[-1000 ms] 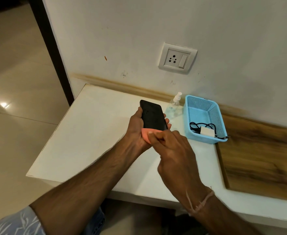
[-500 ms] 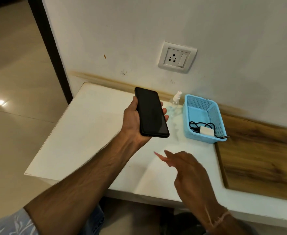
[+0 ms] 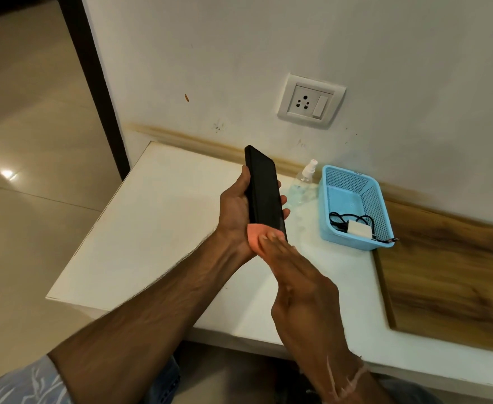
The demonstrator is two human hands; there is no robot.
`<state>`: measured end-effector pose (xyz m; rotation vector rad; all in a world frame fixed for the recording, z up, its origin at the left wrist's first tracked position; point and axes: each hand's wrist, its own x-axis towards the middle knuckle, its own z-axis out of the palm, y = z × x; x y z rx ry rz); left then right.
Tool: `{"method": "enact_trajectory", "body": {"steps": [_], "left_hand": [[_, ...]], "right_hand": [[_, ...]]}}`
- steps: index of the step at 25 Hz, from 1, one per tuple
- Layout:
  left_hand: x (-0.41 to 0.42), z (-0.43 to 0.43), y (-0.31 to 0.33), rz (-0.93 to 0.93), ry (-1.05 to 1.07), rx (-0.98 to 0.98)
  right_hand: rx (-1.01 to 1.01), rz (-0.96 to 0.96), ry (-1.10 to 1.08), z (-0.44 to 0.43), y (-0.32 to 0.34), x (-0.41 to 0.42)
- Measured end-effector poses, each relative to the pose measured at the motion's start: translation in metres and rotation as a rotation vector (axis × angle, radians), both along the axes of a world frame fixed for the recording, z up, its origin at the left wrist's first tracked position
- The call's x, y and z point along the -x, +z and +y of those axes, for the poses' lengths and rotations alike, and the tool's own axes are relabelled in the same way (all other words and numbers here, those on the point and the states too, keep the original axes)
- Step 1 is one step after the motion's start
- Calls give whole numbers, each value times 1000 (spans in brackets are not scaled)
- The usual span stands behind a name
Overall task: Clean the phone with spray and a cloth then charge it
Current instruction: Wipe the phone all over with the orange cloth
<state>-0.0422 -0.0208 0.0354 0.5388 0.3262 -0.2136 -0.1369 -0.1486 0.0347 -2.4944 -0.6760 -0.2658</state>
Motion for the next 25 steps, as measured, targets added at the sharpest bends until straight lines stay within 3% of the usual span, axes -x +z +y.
{"method": "enact_trajectory", "body": {"steps": [4,8,13,16,19,22,25], "left_hand": [[1,-9,-4,42,37,-44],[0,-10,-6,51,65,-76],[2,-13,-9,20,90,-127],[3,-15,-11,-6,85,-128],[3,-16,-13,-15,32,-83],[6,-21,-16,-54,-21,-36],[6,-16,-14,-68,-49,-37]], "right_hand": [[42,-93,-31,4,7,-13],[-90,184,-190,17,21,-29],[-113,130,-172,10,14,-8],[-57,239,-181,4,14,-7],[-85,120,-199,9,25,-35],[-31,124,-214,15,37,-78],[-51,36,-166,12,32,-74]]}}
